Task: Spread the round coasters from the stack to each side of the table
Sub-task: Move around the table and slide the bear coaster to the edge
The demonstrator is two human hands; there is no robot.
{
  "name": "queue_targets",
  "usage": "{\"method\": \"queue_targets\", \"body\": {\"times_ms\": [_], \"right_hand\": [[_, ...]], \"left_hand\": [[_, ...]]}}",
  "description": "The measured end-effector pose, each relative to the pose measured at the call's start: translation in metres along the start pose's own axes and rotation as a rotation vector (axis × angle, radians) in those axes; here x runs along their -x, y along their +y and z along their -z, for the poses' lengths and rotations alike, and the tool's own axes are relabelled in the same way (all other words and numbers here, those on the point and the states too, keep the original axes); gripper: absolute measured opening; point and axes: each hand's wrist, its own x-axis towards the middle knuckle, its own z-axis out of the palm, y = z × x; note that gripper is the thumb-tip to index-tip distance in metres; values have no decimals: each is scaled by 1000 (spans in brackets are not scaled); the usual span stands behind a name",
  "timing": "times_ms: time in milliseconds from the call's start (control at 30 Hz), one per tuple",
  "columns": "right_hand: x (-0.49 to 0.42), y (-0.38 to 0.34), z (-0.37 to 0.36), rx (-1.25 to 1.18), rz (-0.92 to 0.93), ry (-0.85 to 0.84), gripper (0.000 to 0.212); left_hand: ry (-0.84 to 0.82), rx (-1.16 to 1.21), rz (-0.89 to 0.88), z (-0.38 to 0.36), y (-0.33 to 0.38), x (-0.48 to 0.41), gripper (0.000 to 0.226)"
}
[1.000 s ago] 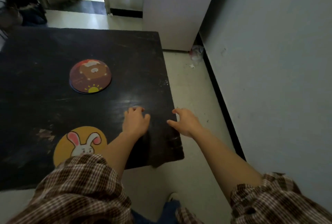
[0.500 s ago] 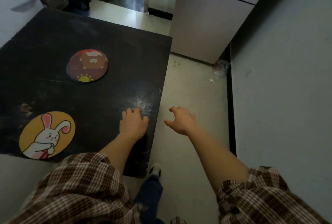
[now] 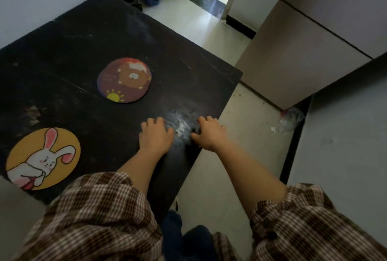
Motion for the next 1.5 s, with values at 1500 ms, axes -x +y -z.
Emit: {"method": "queue_targets", "body": {"times_ms": [1500], "right_hand": [[-250,-163,64,-114,560,-174,47]], "left_hand": [[704,858,1104,39,-27,-134,43]]}}
